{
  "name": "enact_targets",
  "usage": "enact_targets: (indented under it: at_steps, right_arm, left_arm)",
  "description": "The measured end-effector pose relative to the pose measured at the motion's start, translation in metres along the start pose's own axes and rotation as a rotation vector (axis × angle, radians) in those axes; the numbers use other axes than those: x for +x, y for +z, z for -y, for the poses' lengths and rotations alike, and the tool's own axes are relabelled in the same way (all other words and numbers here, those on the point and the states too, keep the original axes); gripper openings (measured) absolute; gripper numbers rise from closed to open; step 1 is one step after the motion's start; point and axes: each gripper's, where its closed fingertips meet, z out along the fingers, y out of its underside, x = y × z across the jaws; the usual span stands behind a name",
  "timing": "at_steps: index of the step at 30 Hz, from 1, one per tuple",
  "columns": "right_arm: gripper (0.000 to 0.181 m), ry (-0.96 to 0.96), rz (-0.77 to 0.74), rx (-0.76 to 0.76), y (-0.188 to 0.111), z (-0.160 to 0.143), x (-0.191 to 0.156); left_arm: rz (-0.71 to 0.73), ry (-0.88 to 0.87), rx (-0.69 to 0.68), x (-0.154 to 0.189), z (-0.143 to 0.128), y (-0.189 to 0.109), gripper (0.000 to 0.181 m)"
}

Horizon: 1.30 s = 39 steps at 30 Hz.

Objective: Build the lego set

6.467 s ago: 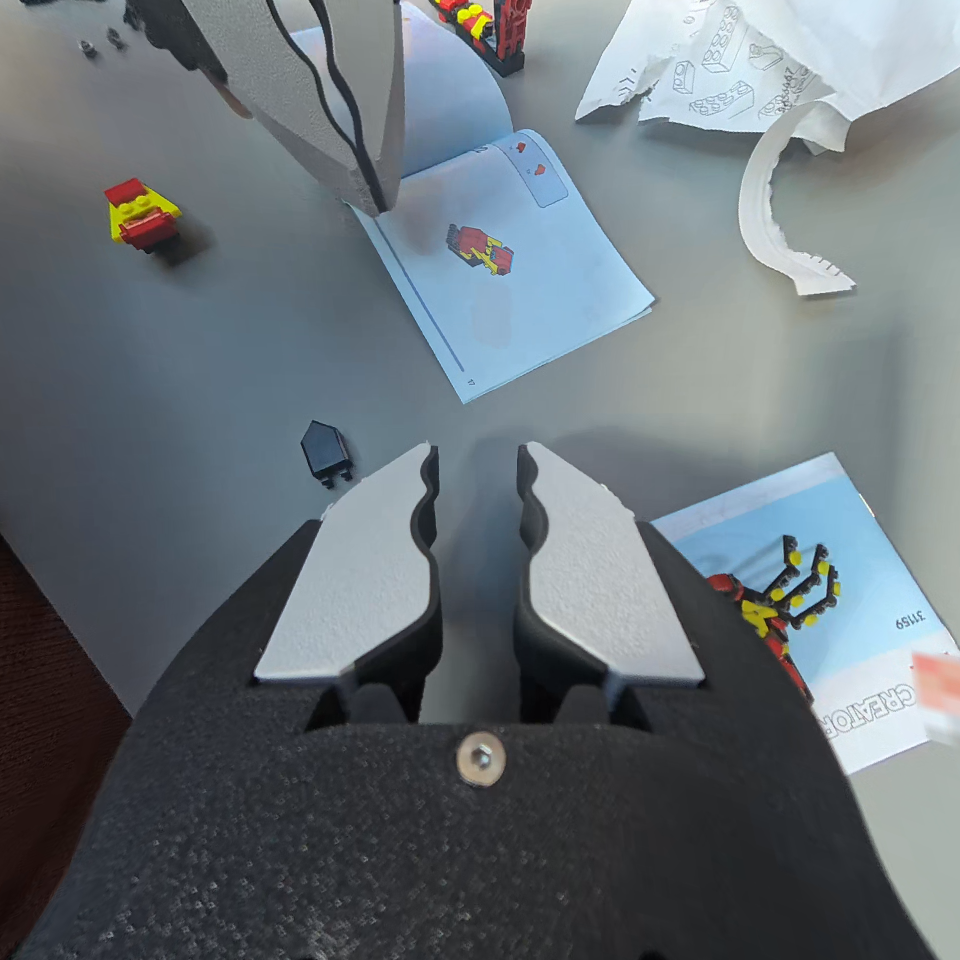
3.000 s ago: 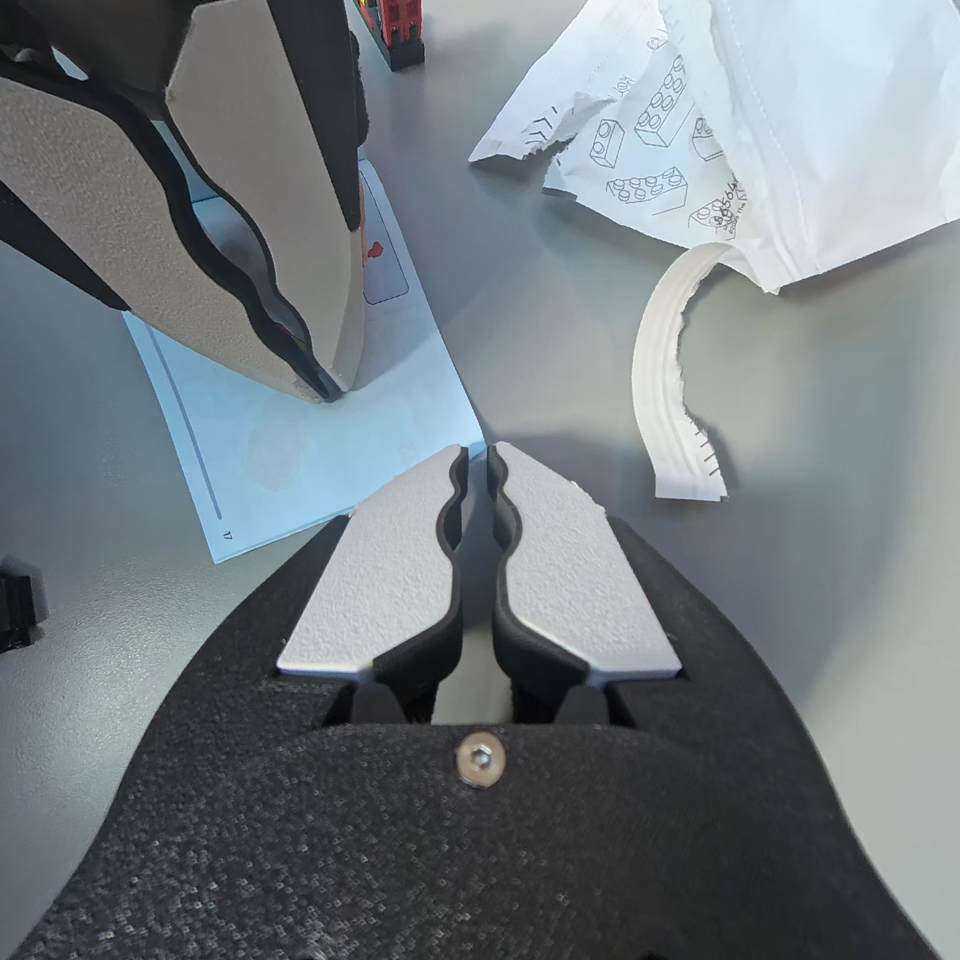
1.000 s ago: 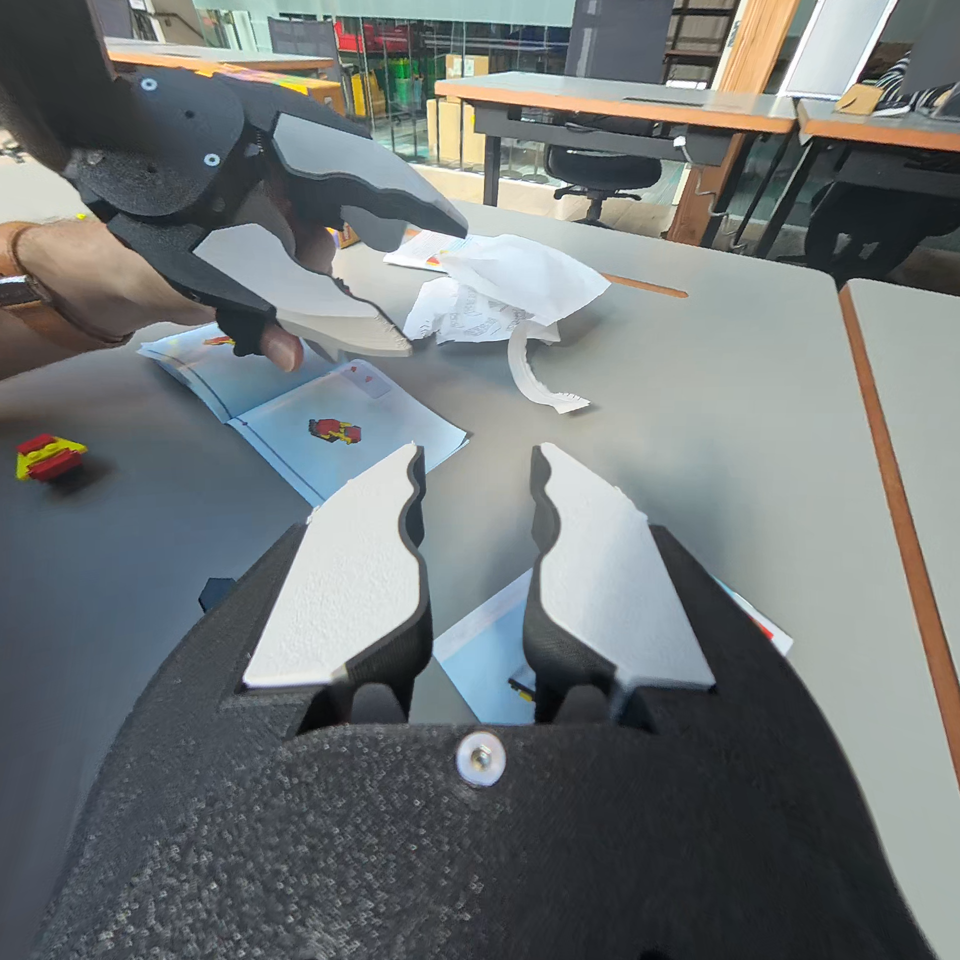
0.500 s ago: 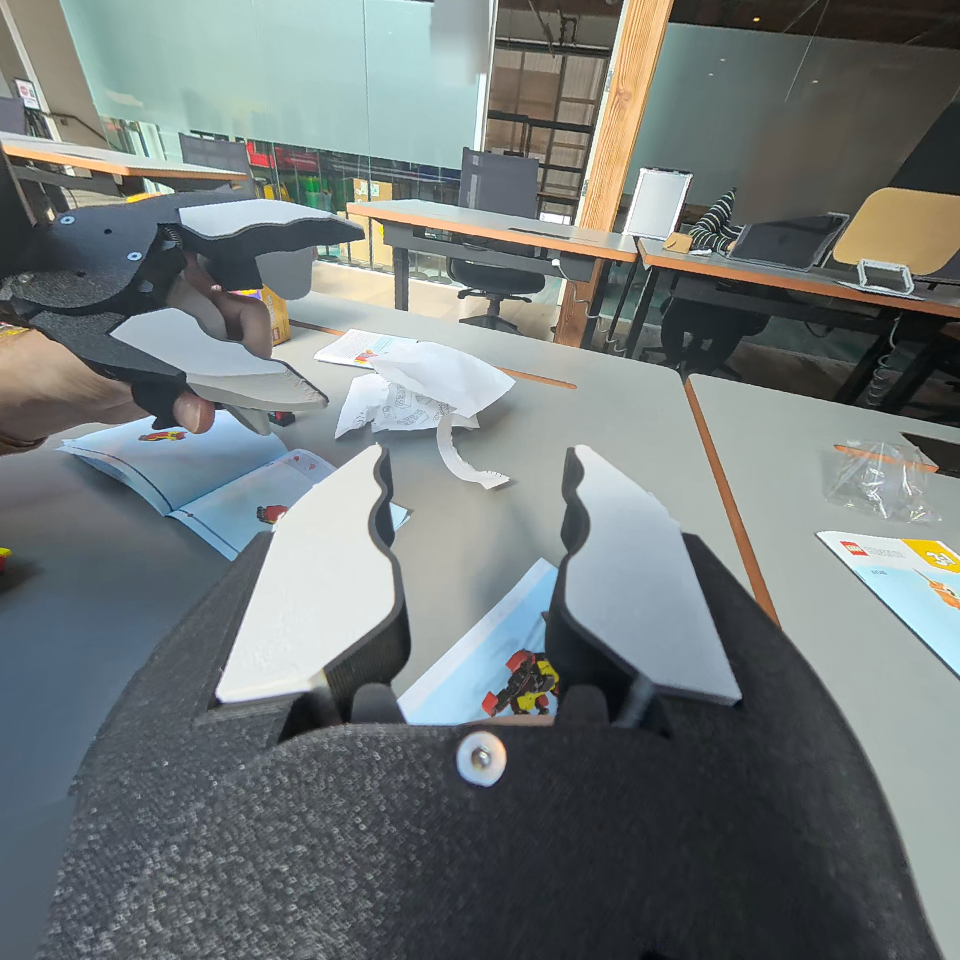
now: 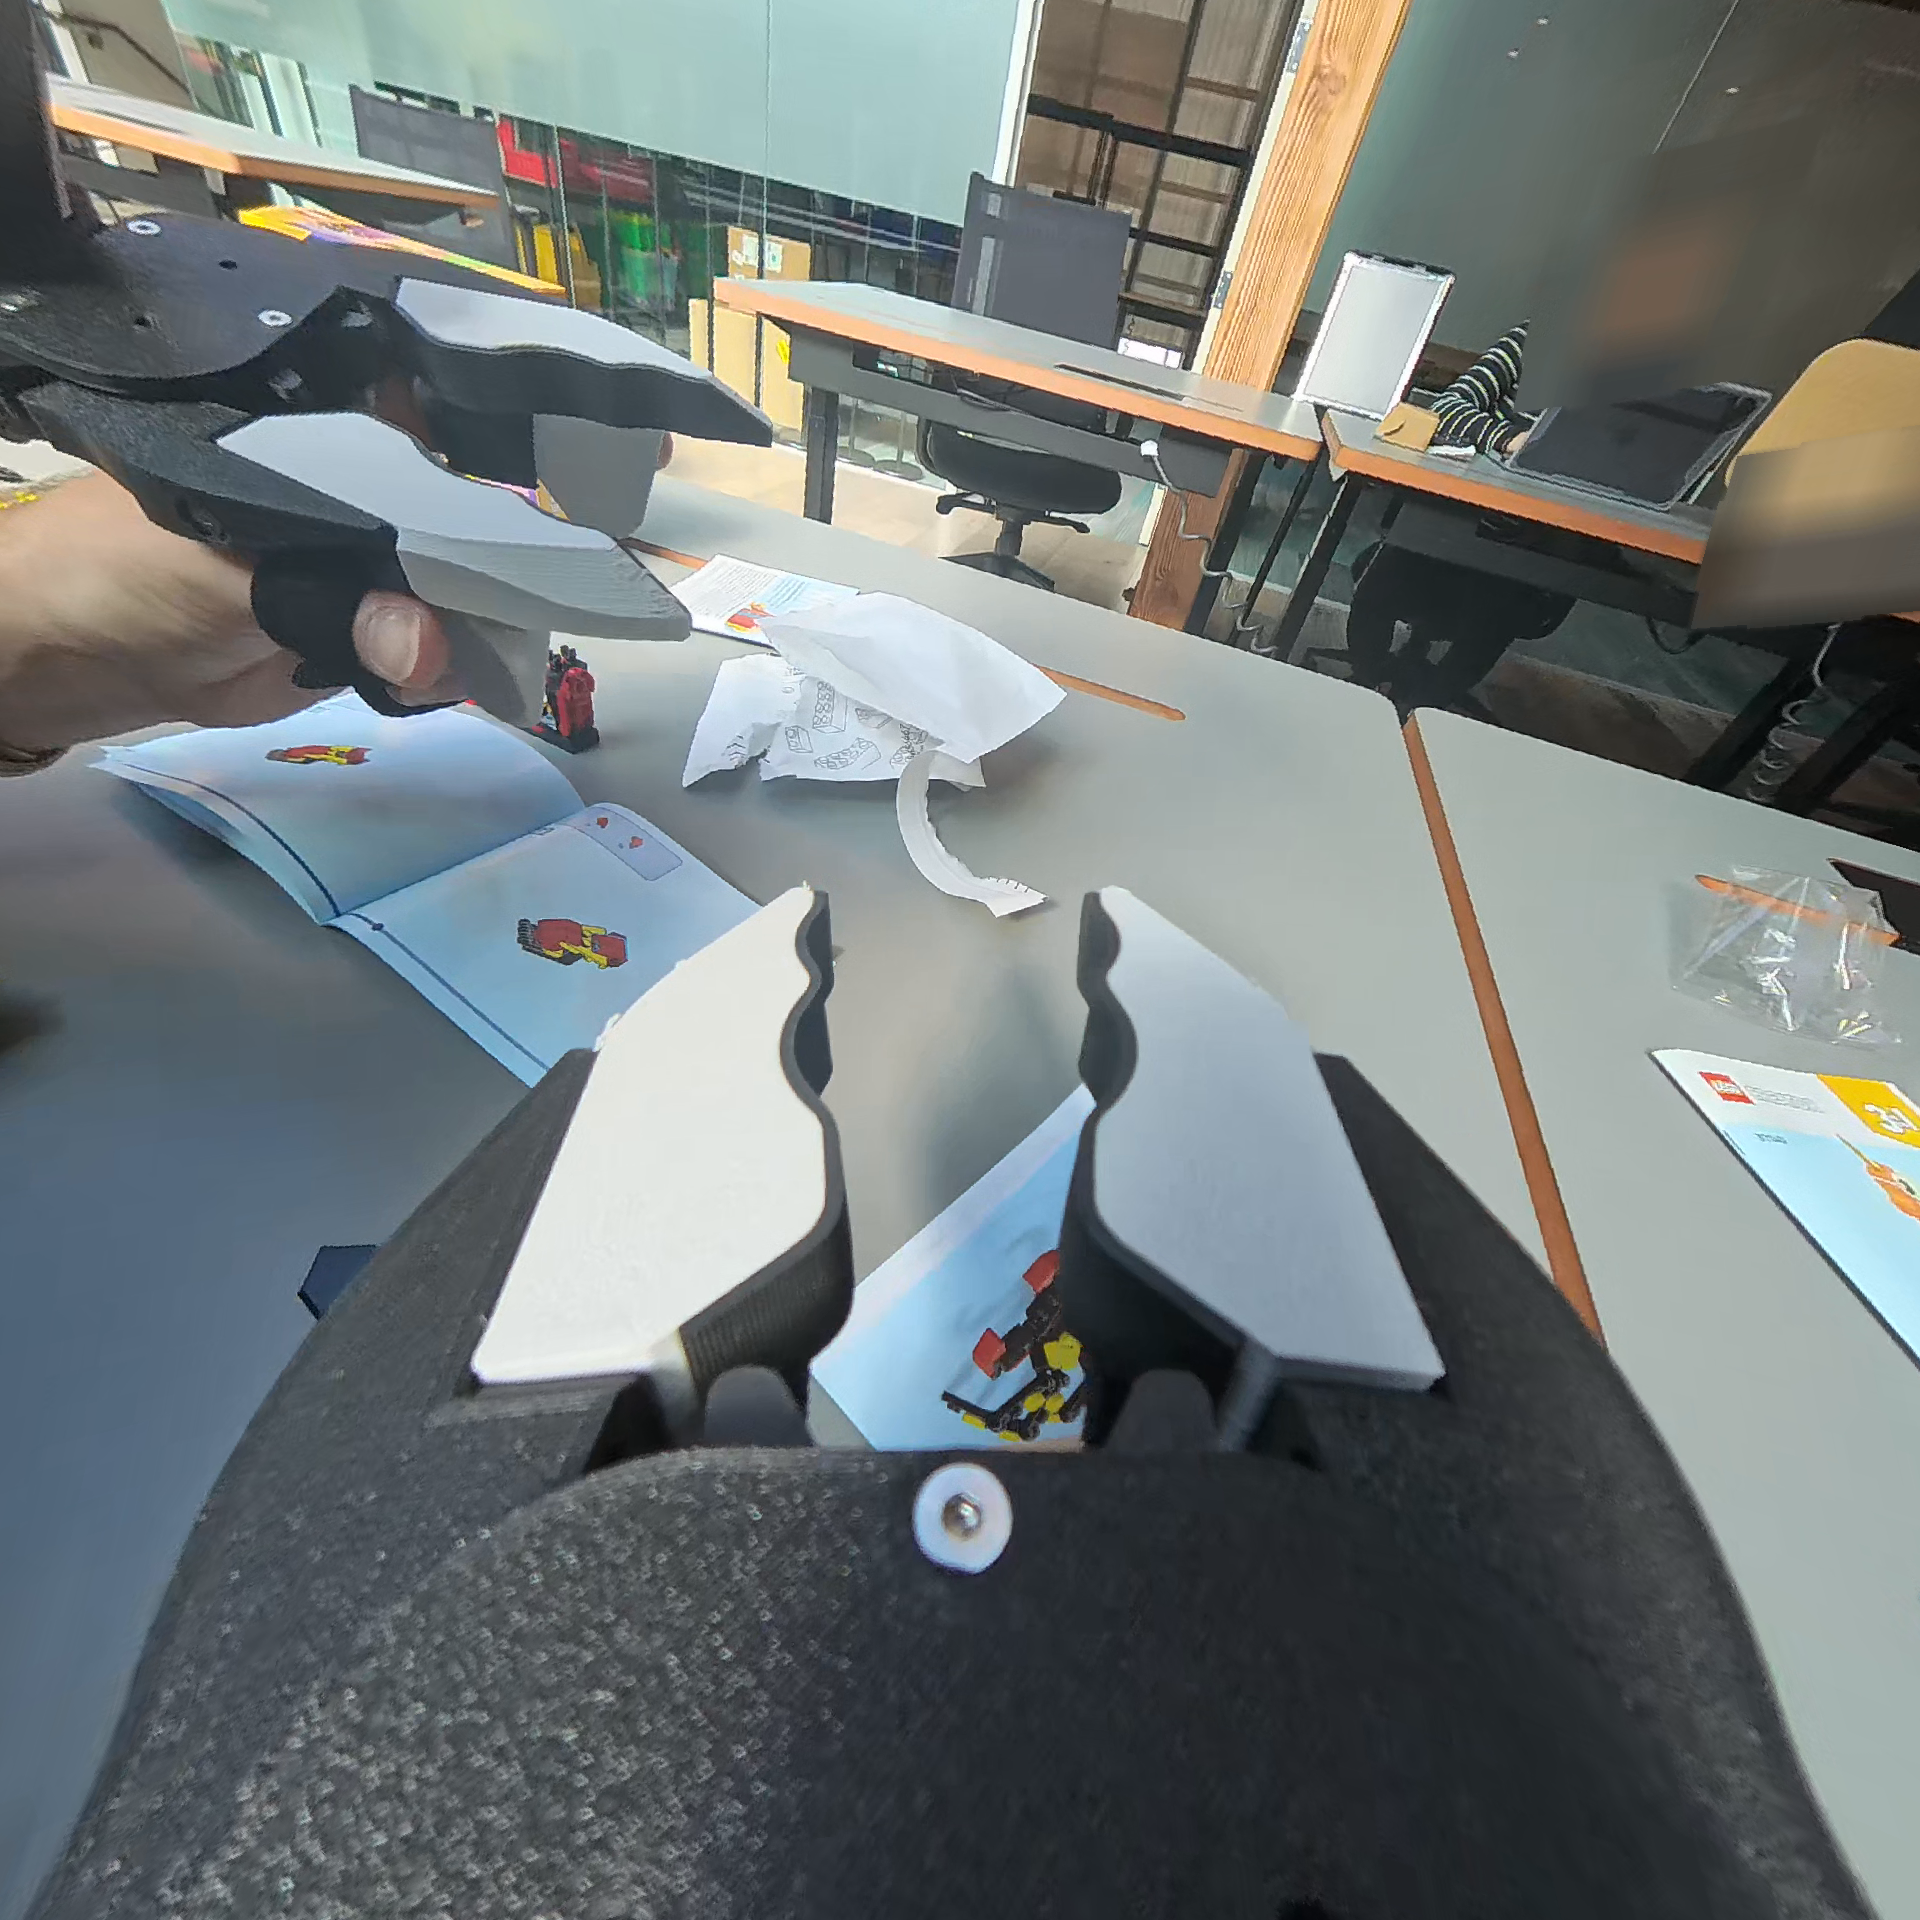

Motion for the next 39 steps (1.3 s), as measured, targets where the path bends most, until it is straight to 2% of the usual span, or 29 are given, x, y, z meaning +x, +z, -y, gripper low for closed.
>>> enact_targets:
  at_steps: [2, 3, 8, 16, 24, 28, 33, 35, 37, 39]
  right_arm:
    - [0.039, 0.009, -0.007, 0.013, -0.001, 0.002, 0.002]
    - [0.037, 0.007, -0.009, 0.015, -0.001, 0.002, 0.003]
    - [0.035, -0.014, -0.026, 0.000, 0.000, 0.000, 0.005]
    - [0.031, -0.001, -0.021, -0.004, 0.000, -0.002, 0.004]
    - [0.031, 0.019, -0.009, 0.007, -0.002, -0.001, 0.005]
    - [0.031, 0.019, -0.034, 0.031, -0.004, 0.010, 0.025]
    - [0.031, 0.158, -0.018, 0.104, -0.005, 0.032, 0.054]
    - [0.031, 0.162, 0.009, 0.104, -0.003, 0.031, 0.044]
    - [0.031, 0.171, 0.098, 0.126, -0.001, 0.036, 0.022]
    - [0.031, 0.130, 0.077, 0.132, 0.001, 0.039, 0.022]
  left_arm:
    - [-0.004, 0.019, 0.036, 0.002, 0.006, -0.001, 0.068]
    - [-0.004, 0.030, 0.052, 0.002, 0.009, -0.002, 0.067]
    - [0.023, 0.046, 0.056, -0.001, 0.008, 0.001, 0.071]
    - [0.024, -0.019, 0.036, -0.001, 0.005, 0.002, 0.075]
    - [0.042, 0.051, 0.024, -0.001, 0.003, 0.003, 0.082]
    - [0.030, 0.031, 0.037, -0.002, 0.006, 0.002, 0.084]
    - [0.004, -0.001, 0.050, -0.007, 0.012, -0.004, 0.080]
    - [0.037, -0.013, 0.039, -0.019, 0.009, -0.009, 0.078]
    - [0.065, -0.062, 0.030, -0.033, 0.006, -0.015, 0.075]
    - [0.032, -0.114, 0.027, -0.031, 0.005, -0.018, 0.073]
